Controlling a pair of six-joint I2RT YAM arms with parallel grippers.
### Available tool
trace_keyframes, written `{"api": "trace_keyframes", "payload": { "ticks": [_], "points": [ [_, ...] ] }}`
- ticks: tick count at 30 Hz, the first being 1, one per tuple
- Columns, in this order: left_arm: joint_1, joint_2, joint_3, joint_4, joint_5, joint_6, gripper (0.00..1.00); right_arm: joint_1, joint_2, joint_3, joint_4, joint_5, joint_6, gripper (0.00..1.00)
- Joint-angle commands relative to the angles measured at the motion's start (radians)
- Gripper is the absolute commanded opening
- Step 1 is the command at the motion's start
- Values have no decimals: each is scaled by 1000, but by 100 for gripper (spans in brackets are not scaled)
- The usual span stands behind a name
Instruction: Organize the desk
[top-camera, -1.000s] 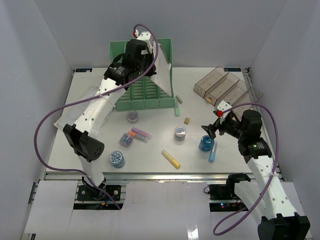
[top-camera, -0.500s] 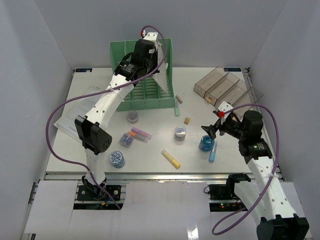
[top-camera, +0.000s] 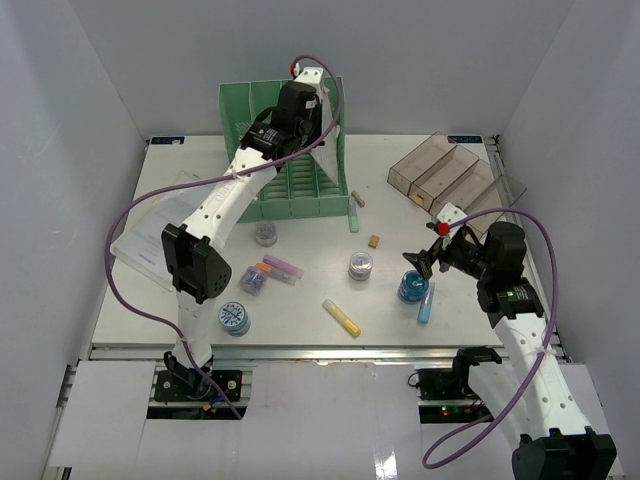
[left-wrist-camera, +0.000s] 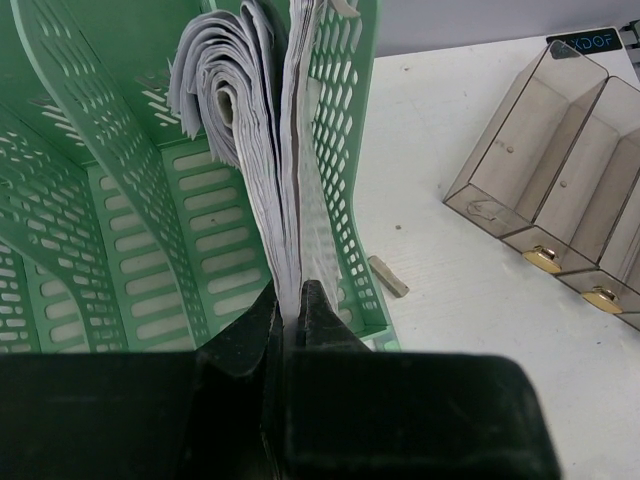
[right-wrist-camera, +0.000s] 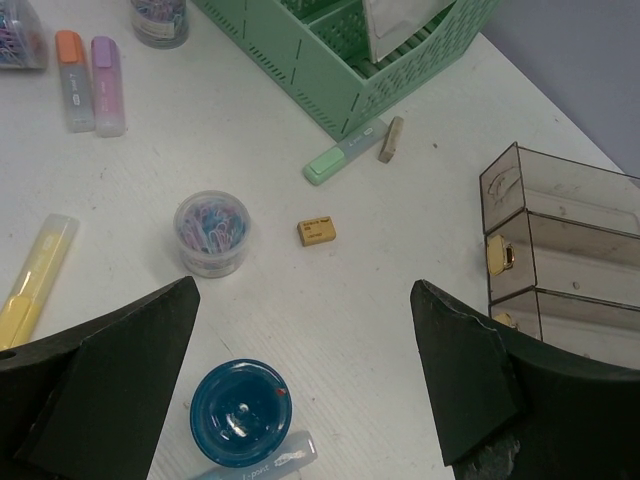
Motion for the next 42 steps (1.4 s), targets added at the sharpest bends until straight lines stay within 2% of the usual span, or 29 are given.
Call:
{"api": "trace_keyframes", "payload": {
  "ticks": [1,4,8,14,21,25,29,33,37,42],
  "points": [
    [3,-29,-13,65,17,10,11,-8,-5,-7,35,-23,8,93],
    [4,-21,-20,54,36,10,31,-11,-5,-8,34,-24,7,93],
    [2,-8,-10,42,50,4,50,-15,-3,-11,34,-26,7,93],
    [2,-6,19,32,52,-10,69,-21,-2,-14,36,-26,6,93],
    [4,-122,25,60,-5,0,85,-28,-3,-16,34,-36,6,93],
    [11,-286,-133,137,-10,31,91,-32,-6,-17,34,-45,8,93],
    [60,-545,-491,187,5,29,95,-34,-13,-19,30,-66,4,93],
    [256,-730,-808,224,112,-31,98,-36,-23,-20,23,-105,-2,93],
    [499,-787,-1014,212,251,-66,98,-36,-29,-19,8,-132,-9,93],
    [642,-687,-1068,233,349,-36,95,-36,-31,-19,5,-144,-9,93]
  ]
}}
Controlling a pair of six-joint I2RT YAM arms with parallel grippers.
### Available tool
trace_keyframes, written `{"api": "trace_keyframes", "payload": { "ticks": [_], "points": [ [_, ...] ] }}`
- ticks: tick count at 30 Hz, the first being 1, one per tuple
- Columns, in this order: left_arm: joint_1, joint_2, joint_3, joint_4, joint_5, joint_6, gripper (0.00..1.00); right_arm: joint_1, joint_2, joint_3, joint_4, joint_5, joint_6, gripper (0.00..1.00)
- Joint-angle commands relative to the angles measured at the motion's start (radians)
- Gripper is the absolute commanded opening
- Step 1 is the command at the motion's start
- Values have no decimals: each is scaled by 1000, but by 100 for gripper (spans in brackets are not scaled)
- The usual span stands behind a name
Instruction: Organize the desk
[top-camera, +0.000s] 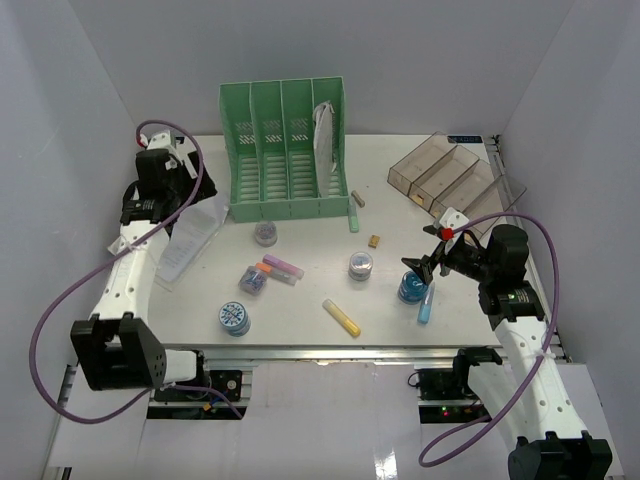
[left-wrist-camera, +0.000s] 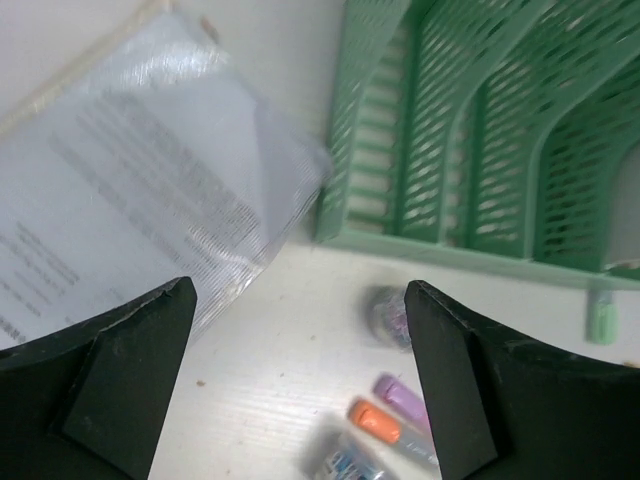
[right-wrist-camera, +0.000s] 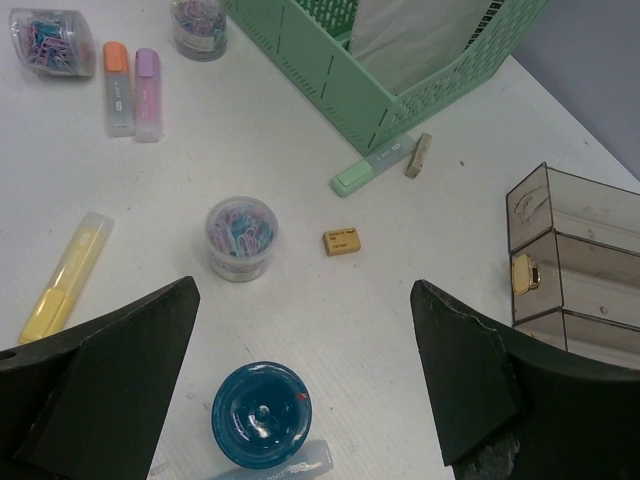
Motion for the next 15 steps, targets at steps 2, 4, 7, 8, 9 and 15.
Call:
{"api": "trace_keyframes", "payload": {
  "ticks": [2,4,7,8,9,15],
  "points": [
    [79,158,-32,26,149,76,92,-4,-11,-2,5,-40,-8,93],
    [80,222,-27,61,140,135,91,-4,-11,-3,6,-40,-9,93],
    [80,297,-30,143,130,197,90,-4,-8,-4,8,-40,-11,93],
    [80,315,-37,161,137,215,90,-4,-6,-5,7,-40,-12,93],
    [80,328,-48,194,156,233,90,-4,-3,-5,7,-41,-13,93],
    [78,351,-130,362,268,358,87,-4,14,-7,8,-48,-14,93]
  ]
}}
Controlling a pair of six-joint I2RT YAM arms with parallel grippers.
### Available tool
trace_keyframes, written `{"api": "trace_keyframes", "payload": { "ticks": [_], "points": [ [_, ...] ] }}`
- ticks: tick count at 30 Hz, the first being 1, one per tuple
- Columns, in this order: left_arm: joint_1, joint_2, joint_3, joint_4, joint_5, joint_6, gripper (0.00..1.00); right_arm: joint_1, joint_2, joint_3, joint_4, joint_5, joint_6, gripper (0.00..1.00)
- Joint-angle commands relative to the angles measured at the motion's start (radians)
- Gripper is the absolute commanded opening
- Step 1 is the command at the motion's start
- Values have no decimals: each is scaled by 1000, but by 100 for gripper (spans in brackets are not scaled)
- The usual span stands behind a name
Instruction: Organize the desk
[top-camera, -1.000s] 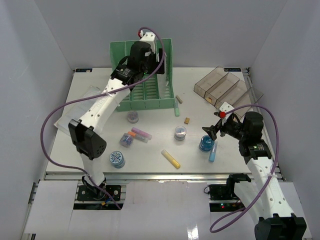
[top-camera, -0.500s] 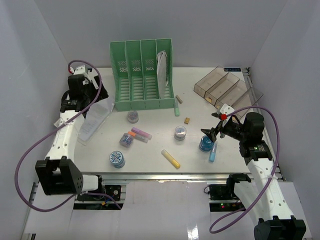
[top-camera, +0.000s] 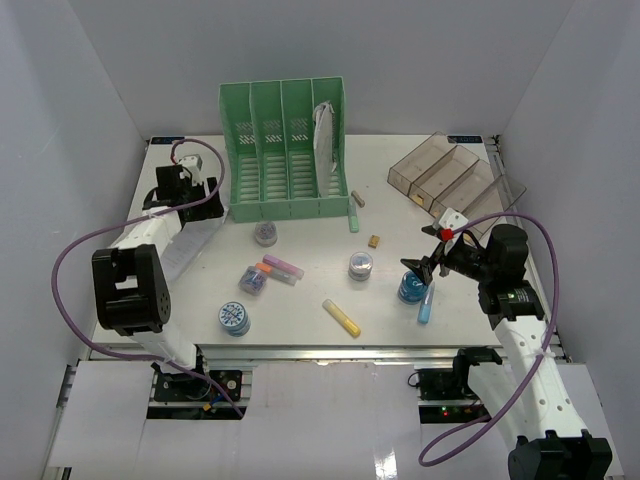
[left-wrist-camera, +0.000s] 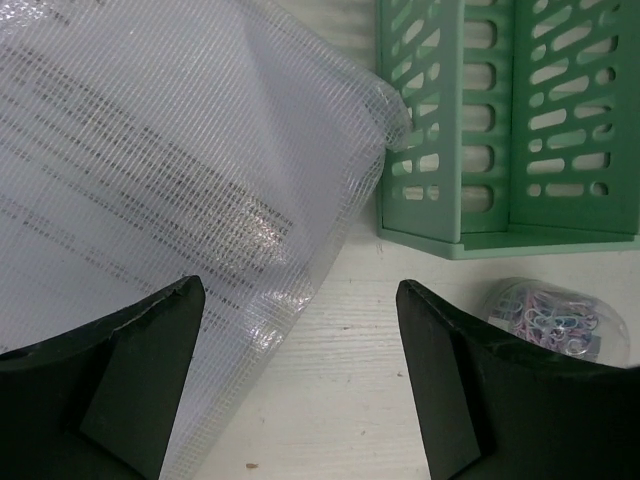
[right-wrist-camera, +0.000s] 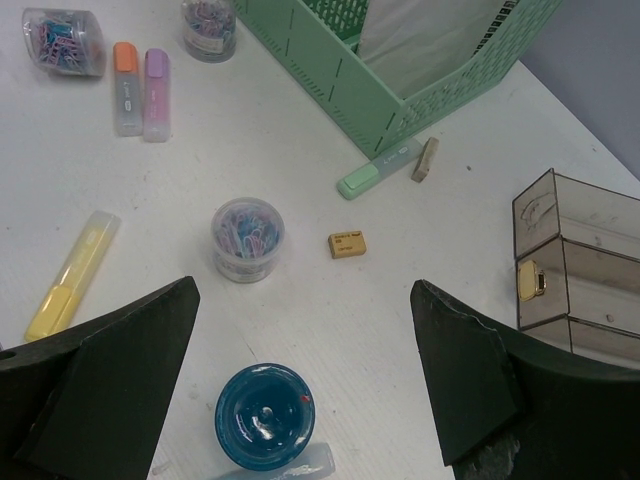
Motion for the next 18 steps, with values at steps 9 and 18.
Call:
{"api": "trace_keyframes", "payload": {
  "ticks": [9,18],
  "points": [
    [-5,66,-61,169,100,169,79,-3,19,-7,8,-26,-11,93],
    [-12,117,-53,166,43,192,74,-3,19,-7,9,-27,-12,93]
  ]
}}
